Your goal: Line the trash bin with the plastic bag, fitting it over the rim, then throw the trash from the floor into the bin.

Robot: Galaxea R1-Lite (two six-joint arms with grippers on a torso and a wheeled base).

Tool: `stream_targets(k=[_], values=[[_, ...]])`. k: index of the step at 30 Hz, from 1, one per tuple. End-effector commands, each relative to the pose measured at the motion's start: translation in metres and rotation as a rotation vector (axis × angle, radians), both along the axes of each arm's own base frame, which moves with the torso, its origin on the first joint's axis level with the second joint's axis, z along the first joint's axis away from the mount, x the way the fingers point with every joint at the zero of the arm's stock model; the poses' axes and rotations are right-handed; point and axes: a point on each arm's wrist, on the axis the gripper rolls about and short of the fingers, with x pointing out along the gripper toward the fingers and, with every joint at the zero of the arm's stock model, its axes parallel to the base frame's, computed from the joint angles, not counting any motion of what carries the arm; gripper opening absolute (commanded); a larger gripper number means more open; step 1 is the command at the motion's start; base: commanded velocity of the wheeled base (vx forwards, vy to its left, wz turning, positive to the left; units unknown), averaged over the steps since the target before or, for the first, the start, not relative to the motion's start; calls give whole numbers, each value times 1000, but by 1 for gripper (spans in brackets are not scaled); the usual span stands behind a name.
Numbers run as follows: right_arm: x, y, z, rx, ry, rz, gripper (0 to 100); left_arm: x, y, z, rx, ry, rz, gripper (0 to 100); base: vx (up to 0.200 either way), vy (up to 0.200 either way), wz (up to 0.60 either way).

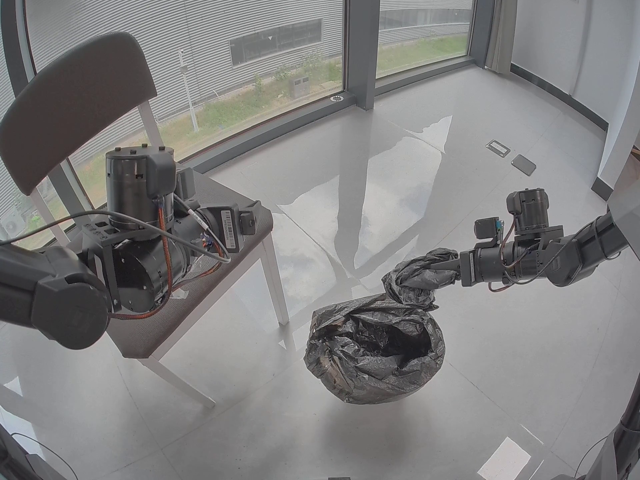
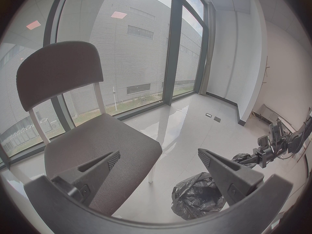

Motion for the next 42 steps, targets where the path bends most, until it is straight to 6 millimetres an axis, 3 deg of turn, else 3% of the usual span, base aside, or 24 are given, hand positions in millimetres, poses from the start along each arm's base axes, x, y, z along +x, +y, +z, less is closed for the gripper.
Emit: stream_targets(k=[1, 8, 20, 27, 31, 32, 38, 42], values=[[-1, 10, -12, -11, 31, 29, 0, 0, -1, -1, 1, 2, -2, 100, 0, 0, 0], [-6, 22, -26, -47, 106, 83, 0, 2, -2, -2, 2, 5, -2, 100, 0, 0, 0], [21, 28, -79, -96, 249, 103, 0, 2, -2, -2, 3, 3, -2, 100, 0, 0, 0], [31, 32, -92, -115, 313, 108, 0, 4, -2, -3, 5, 6, -1, 100, 0, 0, 0], [42, 35, -100, -124, 337, 108, 0, 4, -3, -3, 5, 7, -2, 100, 0, 0, 0], [56, 39, -106, -130, 357, 107, 0, 4, -3, -3, 5, 7, -1, 100, 0, 0, 0], [89, 46, -127, -203, 425, 65, 0, 7, -3, -6, 10, 15, 4, 100, 0, 0, 0], [94, 49, -132, -238, 437, 81, 0, 7, -3, -7, 12, 18, 6, 100, 0, 0, 0]])
